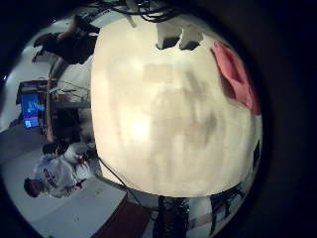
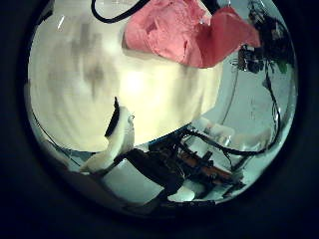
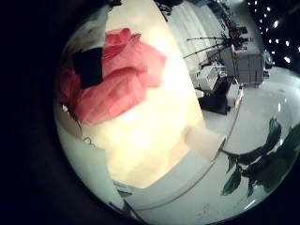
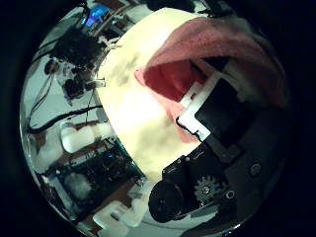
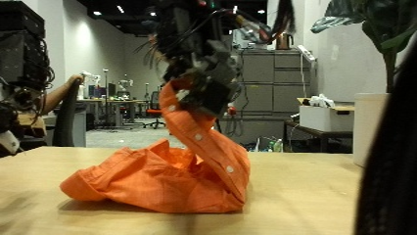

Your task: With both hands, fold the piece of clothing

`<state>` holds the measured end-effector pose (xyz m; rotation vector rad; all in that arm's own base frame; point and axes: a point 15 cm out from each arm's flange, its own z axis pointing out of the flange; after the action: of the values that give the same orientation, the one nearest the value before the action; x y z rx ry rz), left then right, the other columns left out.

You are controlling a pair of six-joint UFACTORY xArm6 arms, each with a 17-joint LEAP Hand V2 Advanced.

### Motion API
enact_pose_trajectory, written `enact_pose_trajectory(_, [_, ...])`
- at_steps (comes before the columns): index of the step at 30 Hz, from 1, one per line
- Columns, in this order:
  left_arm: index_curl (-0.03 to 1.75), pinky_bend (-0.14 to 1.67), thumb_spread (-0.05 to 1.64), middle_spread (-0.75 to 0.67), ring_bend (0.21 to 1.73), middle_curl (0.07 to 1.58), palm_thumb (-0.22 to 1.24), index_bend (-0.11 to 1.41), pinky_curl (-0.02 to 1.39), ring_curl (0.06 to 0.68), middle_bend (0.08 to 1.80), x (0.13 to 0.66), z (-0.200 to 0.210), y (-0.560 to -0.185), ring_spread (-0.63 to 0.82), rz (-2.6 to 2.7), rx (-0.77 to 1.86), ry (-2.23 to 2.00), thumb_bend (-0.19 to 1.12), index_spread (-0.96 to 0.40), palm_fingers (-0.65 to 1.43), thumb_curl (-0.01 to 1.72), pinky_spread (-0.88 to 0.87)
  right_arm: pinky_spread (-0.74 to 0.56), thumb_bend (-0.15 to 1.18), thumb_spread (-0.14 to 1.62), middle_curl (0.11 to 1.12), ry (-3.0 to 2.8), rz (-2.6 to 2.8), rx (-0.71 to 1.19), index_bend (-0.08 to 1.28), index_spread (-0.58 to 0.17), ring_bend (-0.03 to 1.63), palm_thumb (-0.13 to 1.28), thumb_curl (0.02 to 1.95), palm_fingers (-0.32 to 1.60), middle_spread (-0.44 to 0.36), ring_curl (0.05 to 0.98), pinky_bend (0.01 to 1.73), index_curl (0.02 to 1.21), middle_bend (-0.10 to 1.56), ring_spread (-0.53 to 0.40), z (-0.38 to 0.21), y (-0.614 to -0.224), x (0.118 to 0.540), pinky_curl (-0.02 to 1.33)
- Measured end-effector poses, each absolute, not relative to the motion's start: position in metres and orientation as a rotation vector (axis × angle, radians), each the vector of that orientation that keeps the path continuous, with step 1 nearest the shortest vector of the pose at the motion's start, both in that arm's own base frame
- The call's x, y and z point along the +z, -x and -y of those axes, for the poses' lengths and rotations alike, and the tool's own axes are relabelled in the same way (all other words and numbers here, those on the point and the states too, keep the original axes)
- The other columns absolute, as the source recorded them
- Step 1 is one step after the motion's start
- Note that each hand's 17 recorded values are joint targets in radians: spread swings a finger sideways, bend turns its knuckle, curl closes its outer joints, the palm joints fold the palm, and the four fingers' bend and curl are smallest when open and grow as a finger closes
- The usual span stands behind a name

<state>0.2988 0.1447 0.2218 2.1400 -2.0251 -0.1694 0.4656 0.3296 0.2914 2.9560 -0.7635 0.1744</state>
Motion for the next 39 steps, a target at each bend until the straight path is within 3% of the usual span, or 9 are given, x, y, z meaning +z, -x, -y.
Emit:
enact_pose_trajectory(5, [0.28,0.31,1.16,0.25,0.48,0.33,0.54,0.16,0.32,0.213,0.2,0.221,-0.151,-0.283,0.5,2.015,-0.157,-2.153,-0.02,0.16,0.02,0.32,0.47,-0.33,-0.01,1.23,0.86,-3.043,0.695,0.183,1.05,-0.256,1.35,1.12,0.71,1.06,-0.156,0.721,1.06,0.88,1.25,-0.212,-0.384,-0.463,0.262,0.98])
enact_pose_trajectory(10, [0.28,0.31,1.17,0.25,0.48,0.34,0.53,0.15,0.32,0.215,0.2,0.219,-0.161,-0.273,0.5,1.998,-0.149,-2.161,-0.02,0.16,0.03,0.32,0.47,-0.36,-0.04,1.31,0.86,-3.148,0.704,0.176,0.98,-0.272,1.32,0.92,0.65,0.98,-0.159,0.704,1.01,0.88,1.22,-0.221,-0.423,-0.467,0.244,0.96])
enact_pose_trajectory(17, [0.28,0.31,1.16,0.26,0.48,0.34,0.54,0.15,0.32,0.216,0.2,0.215,-0.157,-0.263,0.5,1.992,-0.148,-2.161,-0.02,0.16,0.03,0.32,0.47,-0.47,-0.02,1.42,0.79,-3.232,0.754,0.203,0.63,-0.337,1.22,0.71,0.51,0.36,-0.161,0.656,0.87,0.79,1.02,-0.267,-0.426,-0.486,0.264,0.87])
enact_pose_trajectory(20, [0.28,0.31,1.16,0.26,0.48,0.34,0.54,0.15,0.32,0.216,0.2,0.216,-0.156,-0.262,0.5,1.995,-0.151,-2.161,-0.02,0.16,0.03,0.33,0.47,-0.34,-0.02,1.42,0.7,-3.275,0.762,0.233,0.55,-0.465,1.17,0.66,0.46,0.02,-0.123,0.63,0.79,0.7,0.75,-0.244,-0.417,-0.495,0.29,0.85])
enact_pose_trajectory(24, [0.28,0.31,1.16,0.25,0.48,0.34,0.55,0.15,0.32,0.217,0.2,0.219,-0.153,-0.263,0.5,2.005,-0.142,-2.163,-0.02,0.16,0.03,0.33,0.47,-0.11,-0.03,1.41,0.59,-3.352,0.764,0.222,0.41,-0.53,1.02,0.57,0.41,-0.06,-0.051,0.552,0.77,0.57,0.55,-0.181,-0.411,-0.495,0.326,0.79])
enact_pose_trajectory(26, [0.28,0.31,1.17,0.25,0.47,0.34,0.55,0.15,0.32,0.217,0.2,0.222,-0.15,-0.265,0.5,2.015,-0.138,-2.163,-0.02,0.15,0.03,0.33,0.47,0.05,-0.02,1.41,0.52,-3.382,0.78,0.23,0.3,-0.513,0.88,0.53,0.39,-0.11,-0.015,0.495,0.78,0.5,0.43,-0.076,-0.403,-0.499,0.344,0.76])
enact_pose_trajectory(31, [0.27,0.31,1.17,0.25,0.48,0.34,0.55,0.15,0.32,0.217,0.2,0.229,-0.133,-0.269,0.5,2.046,-0.136,-2.146,-0.02,0.15,0.03,0.33,0.47,0.25,-0.02,1.4,0.44,-3.462,0.87,0.204,0.16,-0.492,0.76,0.48,0.37,-0.07,0.016,0.421,0.74,0.42,0.29,0.077,-0.379,-0.499,0.396,0.7])
enact_pose_trajectory(35, [0.27,0.31,1.17,0.24,0.48,0.34,0.55,0.15,0.32,0.217,0.2,0.237,-0.122,-0.272,0.51,2.074,-0.137,-2.138,-0.02,0.15,0.04,0.33,0.46,0.36,0.01,1.39,0.41,-3.456,0.958,0.105,0.15,-0.469,0.69,0.53,0.37,-0.03,0.022,0.377,0.69,0.37,0.27,0.138,-0.353,-0.498,0.407,0.63])
enact_pose_trajectory(39, [0.28,0.31,1.17,0.24,0.48,0.34,0.56,0.16,0.32,0.218,0.2,0.25,-0.116,-0.268,0.5,2.09,-0.132,-2.137,-0.02,0.14,0.04,0.33,0.47,0.42,0.06,1.36,0.4,-3.44,1.042,0.113,0.22,-0.454,0.61,0.7,0.4,0.03,0.013,0.336,0.57,0.37,0.28,0.166,-0.319,-0.495,0.435,0.56])
